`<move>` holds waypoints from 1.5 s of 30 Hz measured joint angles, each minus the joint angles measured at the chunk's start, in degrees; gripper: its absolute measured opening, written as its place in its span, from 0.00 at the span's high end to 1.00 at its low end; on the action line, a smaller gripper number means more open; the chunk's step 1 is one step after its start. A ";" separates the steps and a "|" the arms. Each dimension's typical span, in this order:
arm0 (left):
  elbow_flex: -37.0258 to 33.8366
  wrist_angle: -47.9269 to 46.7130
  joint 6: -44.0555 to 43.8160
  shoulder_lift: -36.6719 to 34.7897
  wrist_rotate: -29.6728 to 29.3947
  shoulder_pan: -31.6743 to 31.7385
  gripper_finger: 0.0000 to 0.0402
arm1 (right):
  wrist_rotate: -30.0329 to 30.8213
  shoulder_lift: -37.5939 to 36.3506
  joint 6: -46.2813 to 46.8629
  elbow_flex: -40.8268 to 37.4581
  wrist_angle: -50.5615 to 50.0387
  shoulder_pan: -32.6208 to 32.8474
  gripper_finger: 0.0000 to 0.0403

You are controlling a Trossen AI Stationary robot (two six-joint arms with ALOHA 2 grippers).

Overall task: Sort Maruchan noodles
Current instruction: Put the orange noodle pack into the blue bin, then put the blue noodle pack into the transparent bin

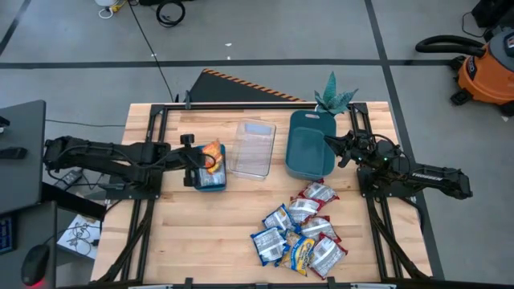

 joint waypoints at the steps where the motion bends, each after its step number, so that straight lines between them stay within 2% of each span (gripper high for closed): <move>1: 0.00 -0.62 -1.94 0.06 0.19 0.00 0.99 | 0.00 0.01 0.00 0.01 0.00 0.00 0.88; 8: 0.00 -6.29 -19.23 0.33 1.42 0.00 0.97 | -0.02 0.01 0.00 0.02 0.00 0.00 0.88; 13: 0.02 -6.45 -32.45 0.33 8.02 -0.41 0.97 | -0.02 0.01 0.00 0.00 0.00 0.00 0.88; 16: 0.02 -6.39 -40.25 0.33 7.22 -1.50 0.97 | -0.02 0.01 0.00 0.00 -0.02 0.00 0.88; 20: 0.07 -5.36 -47.70 1.84 2.48 -3.87 0.99 | -0.02 0.01 0.00 0.00 -0.01 0.00 0.88; 24: 0.07 -1.25 -52.21 5.46 2.30 -5.98 0.98 | -0.02 0.00 0.00 0.02 0.01 0.00 0.88; 29: 0.09 -0.16 -62.21 10.28 2.96 -6.30 0.98 | -0.03 0.01 0.00 0.01 0.00 0.00 0.88; 33: 0.09 -0.10 -60.63 12.18 6.16 -6.27 0.95 | -0.03 0.01 0.00 0.02 0.03 0.00 0.88; 38: 0.23 -0.13 -55.45 12.26 10.87 -6.32 0.86 | -0.04 -0.01 0.00 0.00 0.05 0.00 0.88; 45: 5.91 -5.71 -45.55 12.28 11.28 -6.35 0.70 | -0.04 0.01 0.00 0.00 0.02 0.00 0.88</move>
